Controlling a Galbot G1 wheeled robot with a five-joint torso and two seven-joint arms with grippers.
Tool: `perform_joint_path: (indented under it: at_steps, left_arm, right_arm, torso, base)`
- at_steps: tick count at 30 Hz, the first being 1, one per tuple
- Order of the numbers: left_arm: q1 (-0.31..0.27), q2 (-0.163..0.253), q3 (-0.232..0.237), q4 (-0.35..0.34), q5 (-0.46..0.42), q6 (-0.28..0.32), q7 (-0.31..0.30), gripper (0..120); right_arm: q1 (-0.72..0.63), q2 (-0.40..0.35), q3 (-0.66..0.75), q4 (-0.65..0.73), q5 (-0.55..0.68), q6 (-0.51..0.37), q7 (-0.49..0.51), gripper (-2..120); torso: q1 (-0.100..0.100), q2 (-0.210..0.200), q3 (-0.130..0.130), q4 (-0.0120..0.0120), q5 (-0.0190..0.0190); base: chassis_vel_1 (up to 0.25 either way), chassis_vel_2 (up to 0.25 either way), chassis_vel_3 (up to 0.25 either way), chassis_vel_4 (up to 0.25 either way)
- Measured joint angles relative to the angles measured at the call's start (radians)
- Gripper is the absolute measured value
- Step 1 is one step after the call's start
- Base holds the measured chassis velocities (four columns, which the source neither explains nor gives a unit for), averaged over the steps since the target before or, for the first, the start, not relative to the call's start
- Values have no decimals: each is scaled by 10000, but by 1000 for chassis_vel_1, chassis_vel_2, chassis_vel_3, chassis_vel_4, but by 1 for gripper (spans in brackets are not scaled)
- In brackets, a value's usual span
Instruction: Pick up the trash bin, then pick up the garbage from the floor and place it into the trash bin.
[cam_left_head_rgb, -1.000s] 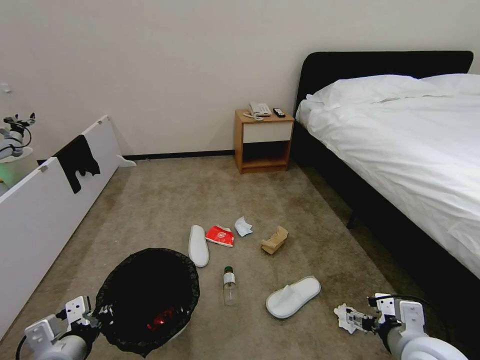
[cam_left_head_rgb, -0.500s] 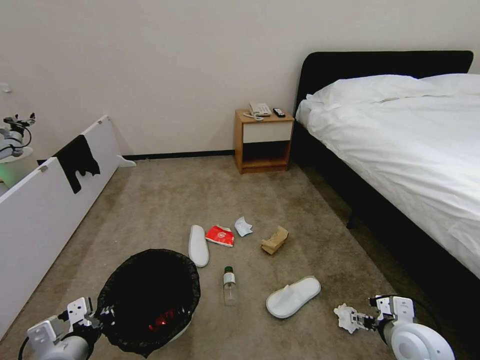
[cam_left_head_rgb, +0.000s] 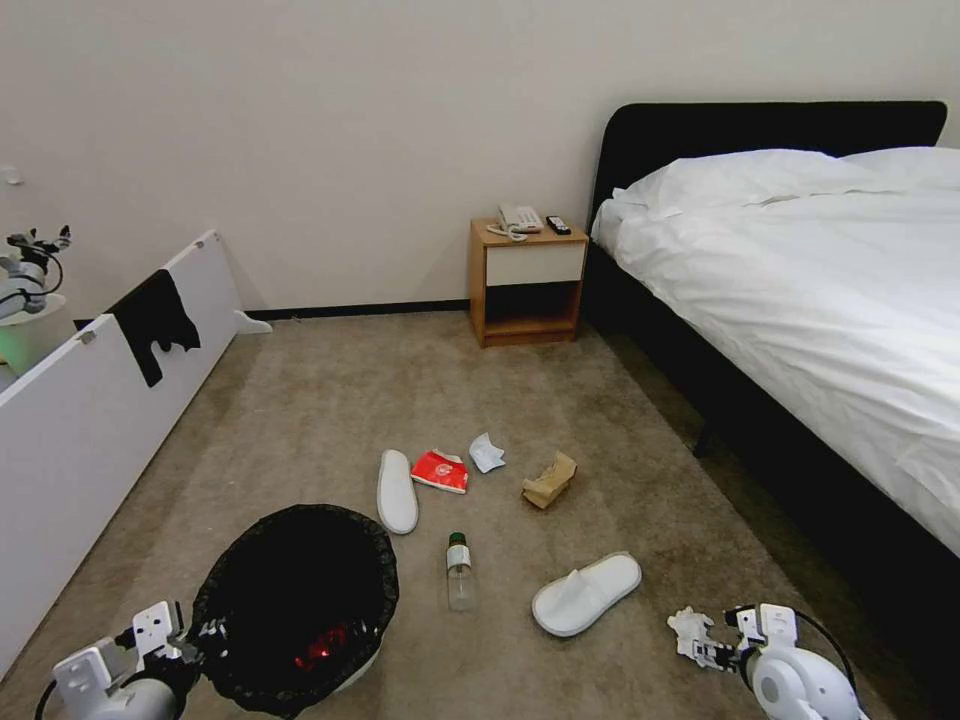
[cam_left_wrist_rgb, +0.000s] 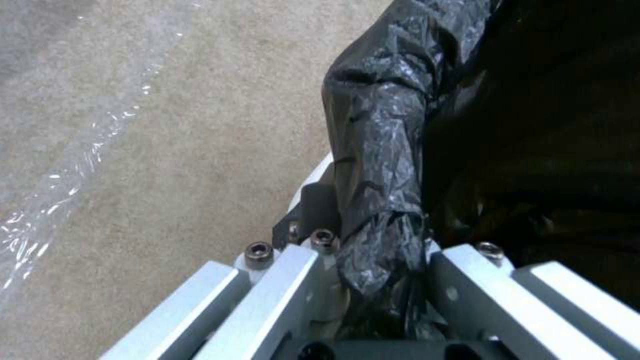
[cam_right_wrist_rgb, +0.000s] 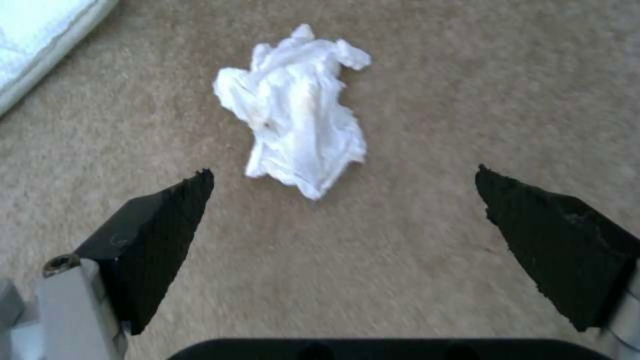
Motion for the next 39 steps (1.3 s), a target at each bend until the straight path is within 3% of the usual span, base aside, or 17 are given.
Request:
perform_joint_path:
  at_steps: [22, 39]
  left_arm:
    - [-33, 83, -11, 199, 1, 0, 15, 1]
    - [-95, 107, 49, 346, 35, 0, 35, 1]
  right_arm:
    - [1293, 1046, -636, -2257, -1184, 765, -642, 99]
    - [1857, 1418, -666, -3463, -1825, 1361, -959, 93]
  torso:
    - [0, 0, -1, -1, 1]
    - [0, 0, -1, -1, 2]
  base:
    - [0, 0, 0, 0]
    - [0, 0, 0, 0]
